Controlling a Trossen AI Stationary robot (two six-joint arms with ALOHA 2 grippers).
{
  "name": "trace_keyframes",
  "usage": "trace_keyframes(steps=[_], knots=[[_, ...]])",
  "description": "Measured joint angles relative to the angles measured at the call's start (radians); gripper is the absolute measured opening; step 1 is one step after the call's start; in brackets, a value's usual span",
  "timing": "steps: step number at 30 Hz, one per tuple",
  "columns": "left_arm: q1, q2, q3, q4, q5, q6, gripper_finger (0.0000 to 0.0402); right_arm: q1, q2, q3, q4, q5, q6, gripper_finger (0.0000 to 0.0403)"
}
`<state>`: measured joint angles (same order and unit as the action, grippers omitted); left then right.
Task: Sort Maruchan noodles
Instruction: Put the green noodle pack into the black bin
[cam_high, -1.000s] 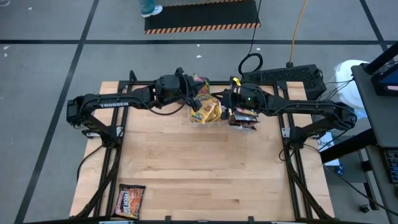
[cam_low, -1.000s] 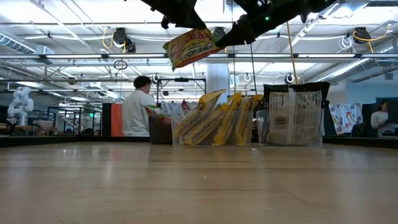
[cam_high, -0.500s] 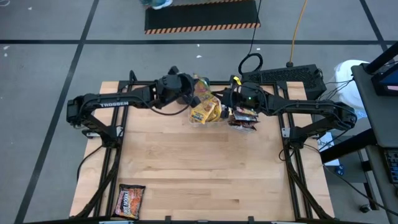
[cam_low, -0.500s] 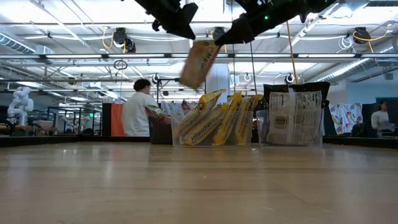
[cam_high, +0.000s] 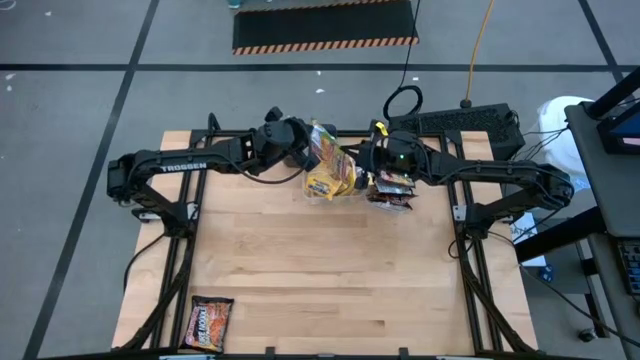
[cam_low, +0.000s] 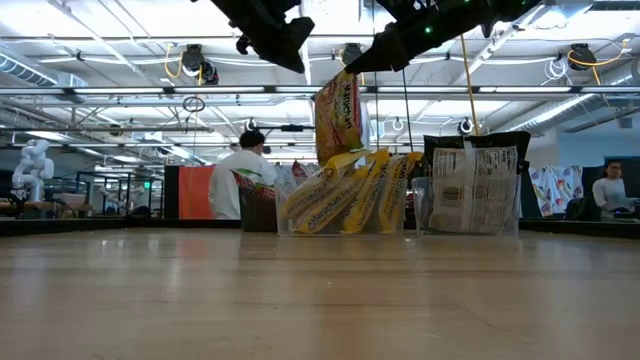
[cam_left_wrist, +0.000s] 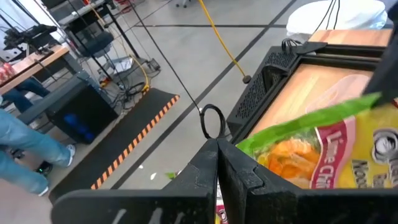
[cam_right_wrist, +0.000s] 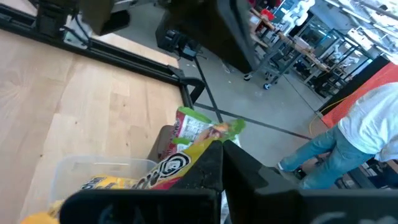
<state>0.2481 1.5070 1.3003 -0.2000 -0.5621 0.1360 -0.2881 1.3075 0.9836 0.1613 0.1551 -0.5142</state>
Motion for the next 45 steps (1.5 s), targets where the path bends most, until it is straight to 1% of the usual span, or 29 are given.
trace_keyframes(steps=[7,12,16,21,27,30,36,41,45], knots=[[0.0,0.0,0.0,-0.041,0.0,-0.002,0.0014,-0.062,0.0,0.0,0.048,-0.004,-0.003,0.0],[0.0,0.0,0.0,-0.052,0.001,-0.01,0.0014,-0.135,0.014,0.0,0.101,-0.088,0.013,0.0],[0.0,0.0,0.0,-0.054,0.001,-0.011,0.0014,-0.178,0.06,0.0,0.137,-0.158,0.026,0.0],[0.0,0.0,0.0,-0.06,0.002,-0.01,0.0014,-0.208,0.141,0.016,0.179,-0.161,0.018,0.0],[0.0,0.0,0.0,-0.065,0.002,-0.01,0.0014,-0.242,0.259,0.097,0.181,-0.162,0.003,0.0],[0.0,0.0,0.0,-0.072,0.002,-0.01,0.0014,-0.256,0.322,0.143,0.183,-0.186,0.002,0.0],[0.004,0.0,0.0,-0.128,0.003,-0.01,0.0014,-0.274,0.426,0.198,0.179,-0.185,0.003,0.0],[0.013,0.0,0.0,-0.174,0.003,-0.014,0.0014,-0.276,0.447,0.199,0.171,-0.185,0.035,0.0],[0.019,0.0,0.0,-0.17,0.003,-0.014,0.0015,-0.261,0.446,0.199,0.161,-0.186,0.035,0.0]])
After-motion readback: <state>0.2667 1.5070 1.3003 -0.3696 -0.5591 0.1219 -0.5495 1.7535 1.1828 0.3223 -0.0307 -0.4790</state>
